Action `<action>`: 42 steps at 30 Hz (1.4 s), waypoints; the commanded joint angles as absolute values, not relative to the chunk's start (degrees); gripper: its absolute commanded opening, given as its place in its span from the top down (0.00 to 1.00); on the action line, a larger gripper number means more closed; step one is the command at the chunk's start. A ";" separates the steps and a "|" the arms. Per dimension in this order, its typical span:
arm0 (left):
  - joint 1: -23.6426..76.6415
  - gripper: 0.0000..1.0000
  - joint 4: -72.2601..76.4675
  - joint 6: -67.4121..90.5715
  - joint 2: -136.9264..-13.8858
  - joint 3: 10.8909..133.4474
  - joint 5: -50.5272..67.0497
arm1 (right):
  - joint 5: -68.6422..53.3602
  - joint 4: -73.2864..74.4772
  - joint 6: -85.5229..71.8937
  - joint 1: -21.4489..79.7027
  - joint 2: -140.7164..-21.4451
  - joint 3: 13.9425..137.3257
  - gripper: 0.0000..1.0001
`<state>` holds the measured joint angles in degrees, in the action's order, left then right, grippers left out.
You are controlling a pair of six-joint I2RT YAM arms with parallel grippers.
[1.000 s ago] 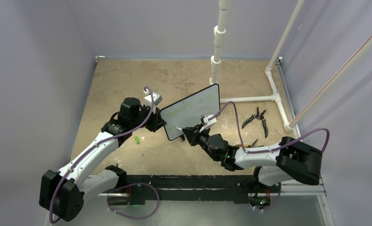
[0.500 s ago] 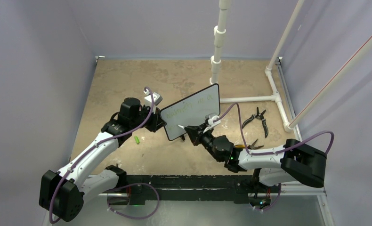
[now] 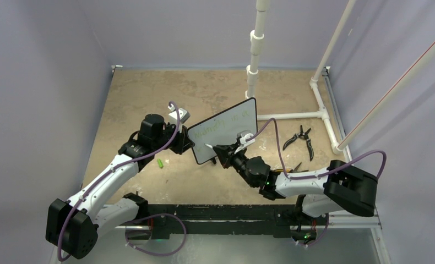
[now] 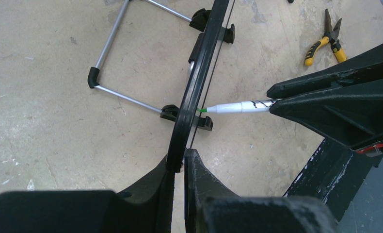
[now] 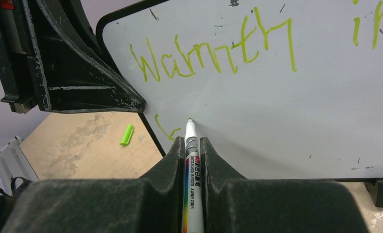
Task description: Write a sentence on the whiteboard
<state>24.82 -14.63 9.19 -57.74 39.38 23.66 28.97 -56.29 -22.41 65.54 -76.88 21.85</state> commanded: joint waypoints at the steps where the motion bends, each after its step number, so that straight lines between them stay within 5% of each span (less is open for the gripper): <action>1: 24.79 1.00 -13.58 8.37 -56.78 40.88 23.64 | 28.92 -59.28 -21.27 65.30 -77.88 24.17 1.00; 42: 24.78 1.00 -13.54 8.35 -57.04 40.69 23.11 | 32.64 -57.42 -22.37 65.30 -78.73 22.67 1.00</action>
